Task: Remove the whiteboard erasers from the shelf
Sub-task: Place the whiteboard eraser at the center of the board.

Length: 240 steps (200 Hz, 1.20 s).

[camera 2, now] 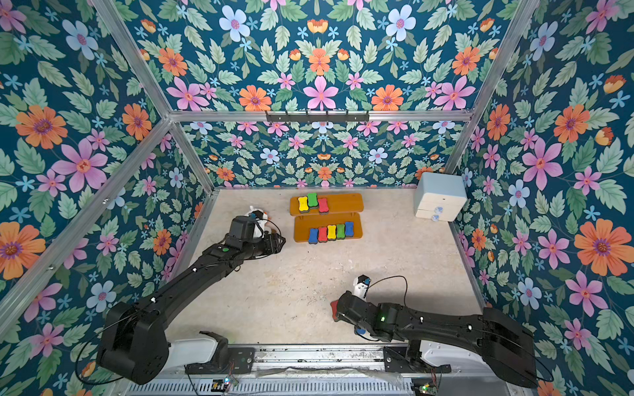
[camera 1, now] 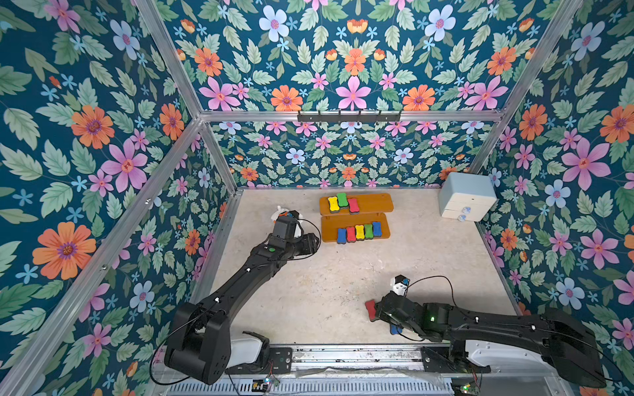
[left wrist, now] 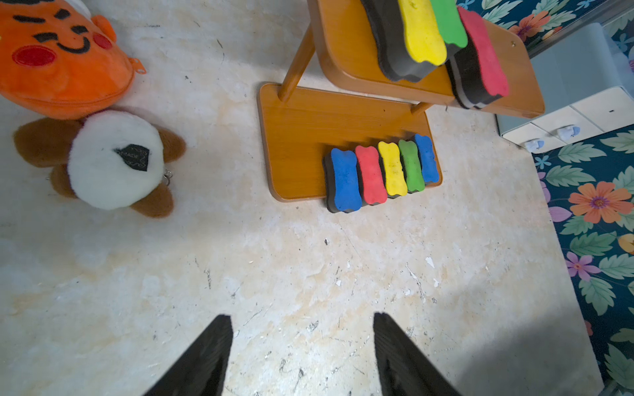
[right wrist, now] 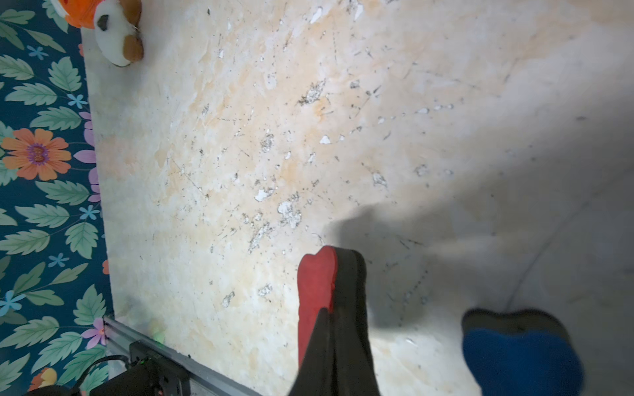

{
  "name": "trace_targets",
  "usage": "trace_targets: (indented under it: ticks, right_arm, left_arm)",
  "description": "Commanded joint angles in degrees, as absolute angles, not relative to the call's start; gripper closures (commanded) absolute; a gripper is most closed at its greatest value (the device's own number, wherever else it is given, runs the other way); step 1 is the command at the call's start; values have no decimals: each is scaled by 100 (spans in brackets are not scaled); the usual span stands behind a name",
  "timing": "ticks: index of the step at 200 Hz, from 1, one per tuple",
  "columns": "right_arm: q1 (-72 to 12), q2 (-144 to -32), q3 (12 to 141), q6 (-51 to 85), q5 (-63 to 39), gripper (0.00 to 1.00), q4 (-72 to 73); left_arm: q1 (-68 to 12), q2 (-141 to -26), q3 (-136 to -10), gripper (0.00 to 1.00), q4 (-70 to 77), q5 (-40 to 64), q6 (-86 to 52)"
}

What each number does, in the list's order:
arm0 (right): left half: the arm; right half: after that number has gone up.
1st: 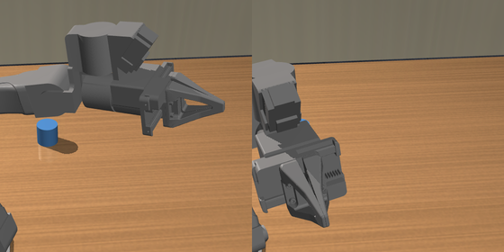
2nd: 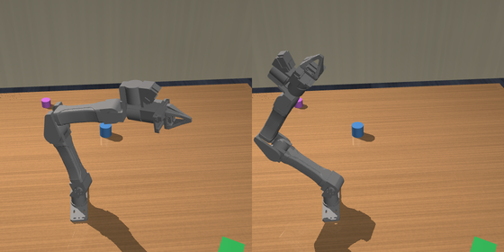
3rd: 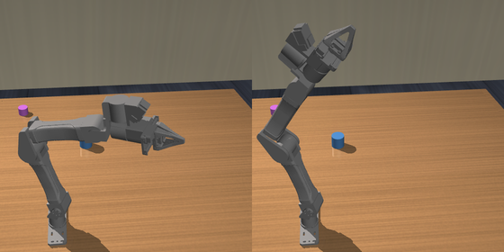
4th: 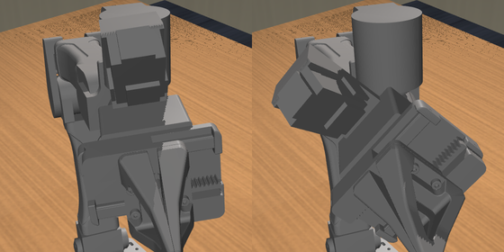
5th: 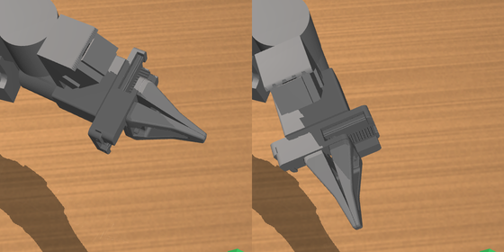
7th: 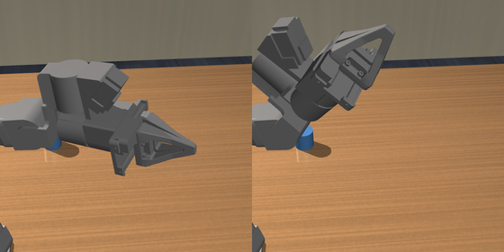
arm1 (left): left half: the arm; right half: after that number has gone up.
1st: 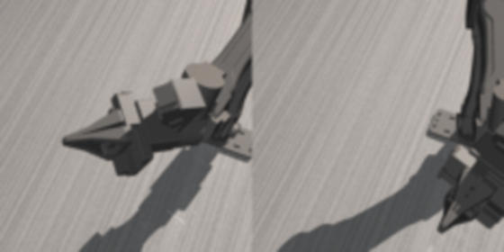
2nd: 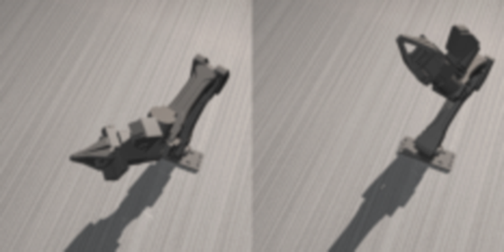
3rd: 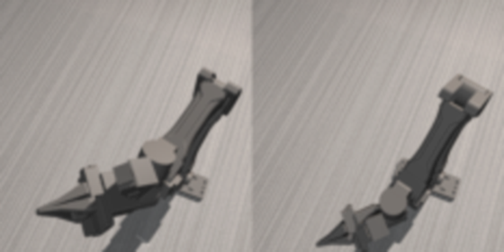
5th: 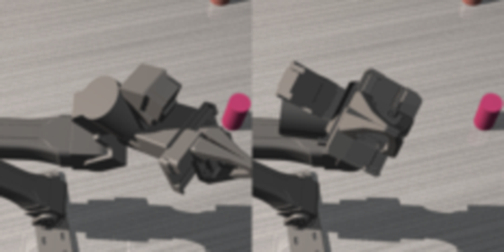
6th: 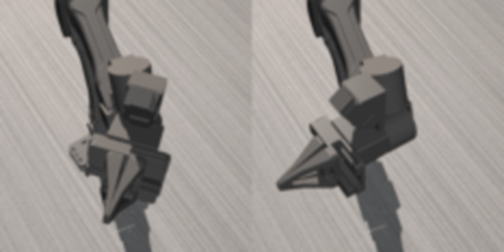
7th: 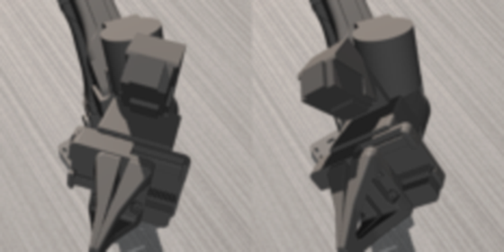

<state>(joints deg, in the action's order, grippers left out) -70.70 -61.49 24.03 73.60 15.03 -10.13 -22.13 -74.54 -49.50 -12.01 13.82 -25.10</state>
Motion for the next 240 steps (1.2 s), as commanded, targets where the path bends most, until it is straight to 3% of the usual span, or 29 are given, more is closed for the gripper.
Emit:
trace_targets:
  ticks: [1, 130, 187, 240]
  right_arm:
    - [-7202, -6100, 2350, 7717, 1652, 100, -1423]
    - [-7637, -5813, 2045, 8199, 1649, 100, -1693]
    - [-7574, -5506, 2404, 7637, 1936, 82, -1876]
    - [-6433, -5813, 2759, 6091, 1256, 70, -1428]
  left_arm:
    - [-2208, -7436, -4954, 30, -1098, 1450, -2453]
    - [-2206, -7488, -4947, 29, -1006, 1494, -2478]
    - [-2210, -7482, -5044, 29, -1002, 1534, -2496]
    - [-2212, -7536, -5146, 29, -1045, 1569, -2482]
